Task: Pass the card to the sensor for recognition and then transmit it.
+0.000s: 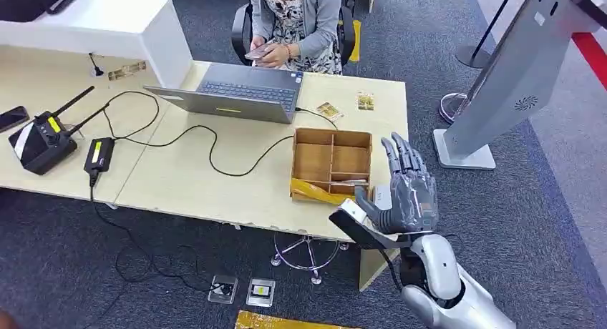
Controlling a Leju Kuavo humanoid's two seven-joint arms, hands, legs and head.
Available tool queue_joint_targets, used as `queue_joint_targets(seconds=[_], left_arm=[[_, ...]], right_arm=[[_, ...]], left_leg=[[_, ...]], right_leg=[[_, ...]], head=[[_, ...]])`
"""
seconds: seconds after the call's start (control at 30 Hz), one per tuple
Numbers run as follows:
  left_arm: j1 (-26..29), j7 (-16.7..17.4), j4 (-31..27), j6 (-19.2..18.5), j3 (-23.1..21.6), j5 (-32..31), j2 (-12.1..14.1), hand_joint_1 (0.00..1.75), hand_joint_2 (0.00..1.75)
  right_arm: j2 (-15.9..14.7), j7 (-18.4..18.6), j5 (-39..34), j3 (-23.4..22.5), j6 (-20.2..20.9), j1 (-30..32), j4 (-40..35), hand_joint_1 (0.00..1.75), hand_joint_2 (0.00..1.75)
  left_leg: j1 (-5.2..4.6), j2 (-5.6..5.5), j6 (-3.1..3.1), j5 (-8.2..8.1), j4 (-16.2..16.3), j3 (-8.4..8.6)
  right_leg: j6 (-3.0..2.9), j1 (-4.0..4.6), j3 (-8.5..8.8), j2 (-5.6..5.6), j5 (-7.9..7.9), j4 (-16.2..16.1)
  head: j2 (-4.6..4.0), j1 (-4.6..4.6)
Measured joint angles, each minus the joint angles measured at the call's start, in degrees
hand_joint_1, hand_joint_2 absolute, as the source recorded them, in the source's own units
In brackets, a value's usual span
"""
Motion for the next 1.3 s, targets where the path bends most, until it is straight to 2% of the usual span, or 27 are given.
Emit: queue_joint_targets(seconds=[0.1, 0.23, 0.43, 0.63, 0.77, 0.93, 1.3], left_arm=[[0.0, 0.4, 0.0, 0.0, 0.0, -0.2, -0.2, 0.00, 0.00], [0.0, 0.3, 0.0, 2.4, 0.0, -0.3, -0.7, 0.00, 0.00], [-0.1, 0.1, 0.0, 2.6, 0.0, -1.2, -1.4, 0.00, 0.00], [-0.1, 1.0, 0.0, -0.3, 0.0, -2.8, -1.1, 0.00, 0.00], [-0.1, 1.1, 0.0, -0.7, 0.0, -3.2, -0.8, 0.00, 0.00], [-0.1, 1.1, 0.0, -0.9, 0.0, -4.3, -0.9, 0.00, 0.00], [-0.1, 0.8, 0.0, -1.7, -0.1, -7.4, -1.3, 0.00, 0.00]], right_arm=[[0.2, 0.4, 1.2, 0.5, 1.5, 1.4, -1.4, 0.00, 1.75], [1.4, 1.9, 2.7, 1.0, 2.3, 2.5, -1.4, 0.00, 1.75], [3.7, 5.1, 5.3, 2.3, 2.8, 3.3, 1.0, 0.00, 1.75], [5.9, 7.3, 6.9, 3.0, 7.5, 3.4, 1.8, 0.00, 1.75], [7.3, 8.3, 8.0, 3.6, 9.0, 2.9, 2.5, 0.00, 1.75], [8.8, 8.5, 8.6, 3.7, 9.6, 1.9, 4.2, 0.00, 1.75], [14.5, 7.0, 10.7, 3.7, 10.3, -2.9, 13.5, 0.00, 1.75]], left_leg=[[0.00, 0.00, 0.00, 0.00, 0.0, 0.00], [0.00, 0.00, 0.00, 0.00, 0.0, 0.00], [0.00, 0.00, 0.00, 0.00, 0.0, -0.01], [0.04, 0.00, 0.00, 0.00, 0.0, -0.03], [0.04, 0.00, 0.00, 0.00, 0.0, -0.03], [0.03, 0.00, 0.00, 0.00, 0.0, -0.03], [0.05, 0.00, -0.01, 0.01, 0.0, -0.03]], right_leg=[[0.00, 0.00, 0.01, 0.00, 0.00, 0.0], [0.00, 0.00, 0.00, 0.00, 0.00, 0.0], [0.00, 0.00, 0.00, 0.00, 0.00, 0.0], [0.00, 0.03, -0.01, 0.00, -0.01, 0.0], [-0.01, 0.03, 0.00, -0.01, -0.01, 0.0], [-0.01, 0.03, 0.00, 0.00, -0.01, 0.0], [-0.01, 0.05, 0.00, 0.00, -0.01, 0.0]], head=[[0.00, -0.04], [0.00, -0.04], [0.00, -0.06], [0.00, -0.02], [0.00, -0.02], [0.00, -0.02], [0.00, -0.04]])
